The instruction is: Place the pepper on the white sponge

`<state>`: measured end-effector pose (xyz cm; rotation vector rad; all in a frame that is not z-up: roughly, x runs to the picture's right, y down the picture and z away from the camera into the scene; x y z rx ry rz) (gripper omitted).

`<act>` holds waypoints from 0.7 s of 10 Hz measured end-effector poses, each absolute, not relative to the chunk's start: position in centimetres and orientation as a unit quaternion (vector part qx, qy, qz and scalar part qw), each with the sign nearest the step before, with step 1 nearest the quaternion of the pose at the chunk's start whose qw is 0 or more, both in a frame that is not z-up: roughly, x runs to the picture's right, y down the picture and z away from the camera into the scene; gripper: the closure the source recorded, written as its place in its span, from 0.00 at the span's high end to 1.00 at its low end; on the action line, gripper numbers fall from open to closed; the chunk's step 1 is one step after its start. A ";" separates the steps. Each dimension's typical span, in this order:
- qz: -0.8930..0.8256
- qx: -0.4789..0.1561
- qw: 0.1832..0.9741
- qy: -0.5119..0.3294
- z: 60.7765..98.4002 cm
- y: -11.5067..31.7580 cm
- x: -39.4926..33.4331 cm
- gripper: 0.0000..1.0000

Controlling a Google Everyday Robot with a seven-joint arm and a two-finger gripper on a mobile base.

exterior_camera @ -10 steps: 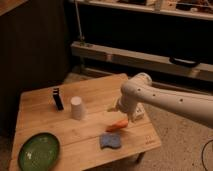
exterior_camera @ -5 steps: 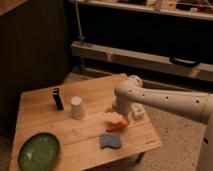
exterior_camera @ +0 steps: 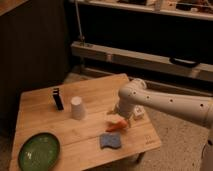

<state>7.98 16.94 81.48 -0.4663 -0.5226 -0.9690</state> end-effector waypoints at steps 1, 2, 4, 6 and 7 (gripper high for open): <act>-0.464 -0.210 0.822 -0.254 81.8 17.1 7.8 0.80; -0.480 -0.194 0.811 -0.270 82.5 17.6 7.5 0.80; -0.494 -0.196 0.804 -0.267 83.0 17.9 7.4 0.80; -0.503 -0.211 0.799 -0.254 83.0 17.7 7.4 0.80; -0.503 -0.217 0.798 -0.251 83.1 17.7 7.4 0.80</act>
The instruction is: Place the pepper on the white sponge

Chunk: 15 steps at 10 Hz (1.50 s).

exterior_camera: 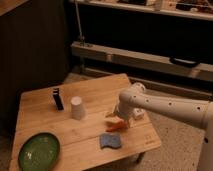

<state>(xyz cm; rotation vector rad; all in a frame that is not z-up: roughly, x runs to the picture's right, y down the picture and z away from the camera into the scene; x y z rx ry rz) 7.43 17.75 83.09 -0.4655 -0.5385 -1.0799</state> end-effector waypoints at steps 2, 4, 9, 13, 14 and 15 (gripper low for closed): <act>-0.501 -0.228 0.797 -0.248 83.5 18.1 7.4 0.80; -0.495 -0.238 0.798 -0.249 84.0 18.6 7.7 0.80; -0.489 -0.246 0.797 -0.253 84.9 19.2 7.5 0.58; -0.491 -0.248 0.797 -0.248 84.8 18.8 7.5 0.58; -0.492 -0.250 0.797 -0.247 84.8 18.7 7.4 0.55; -0.491 -0.258 0.795 -0.247 84.9 18.8 7.2 0.43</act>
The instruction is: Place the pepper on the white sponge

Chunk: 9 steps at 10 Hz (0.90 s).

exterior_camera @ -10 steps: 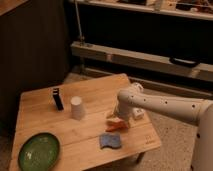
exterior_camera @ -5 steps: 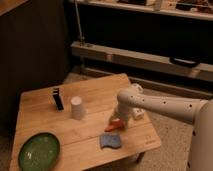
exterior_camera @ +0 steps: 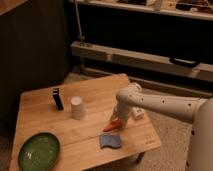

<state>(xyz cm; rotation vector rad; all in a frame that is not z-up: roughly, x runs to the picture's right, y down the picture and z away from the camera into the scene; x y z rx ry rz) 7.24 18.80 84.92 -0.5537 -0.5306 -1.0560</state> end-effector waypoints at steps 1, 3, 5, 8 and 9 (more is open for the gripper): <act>-0.490 -0.264 0.793 -0.248 85.1 18.9 7.1 0.34; -0.487 -0.274 0.791 -0.250 85.5 19.1 6.9 0.27; -0.486 -0.280 0.789 -0.251 85.7 19.2 6.8 0.27; -0.485 -0.276 0.788 -0.259 85.6 18.9 6.1 0.27; -0.486 -0.270 0.789 -0.261 85.2 18.5 5.9 0.27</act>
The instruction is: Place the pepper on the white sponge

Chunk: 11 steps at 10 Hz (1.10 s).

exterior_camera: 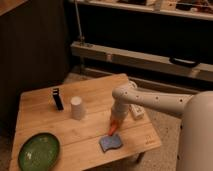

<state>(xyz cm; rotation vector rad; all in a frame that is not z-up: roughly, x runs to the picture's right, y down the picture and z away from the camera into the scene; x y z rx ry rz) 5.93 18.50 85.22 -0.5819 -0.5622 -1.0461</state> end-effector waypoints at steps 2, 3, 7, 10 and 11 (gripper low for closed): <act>-0.496 -0.248 0.790 -0.263 83.2 16.7 5.3 0.27; -0.503 -0.237 0.788 -0.265 82.2 15.7 4.8 0.27; -0.540 -0.214 0.767 -0.274 76.6 12.0 2.4 0.27; -0.553 -0.226 0.751 -0.281 75.0 14.1 2.1 0.21; -0.553 -0.231 0.748 -0.285 74.9 16.1 2.2 0.11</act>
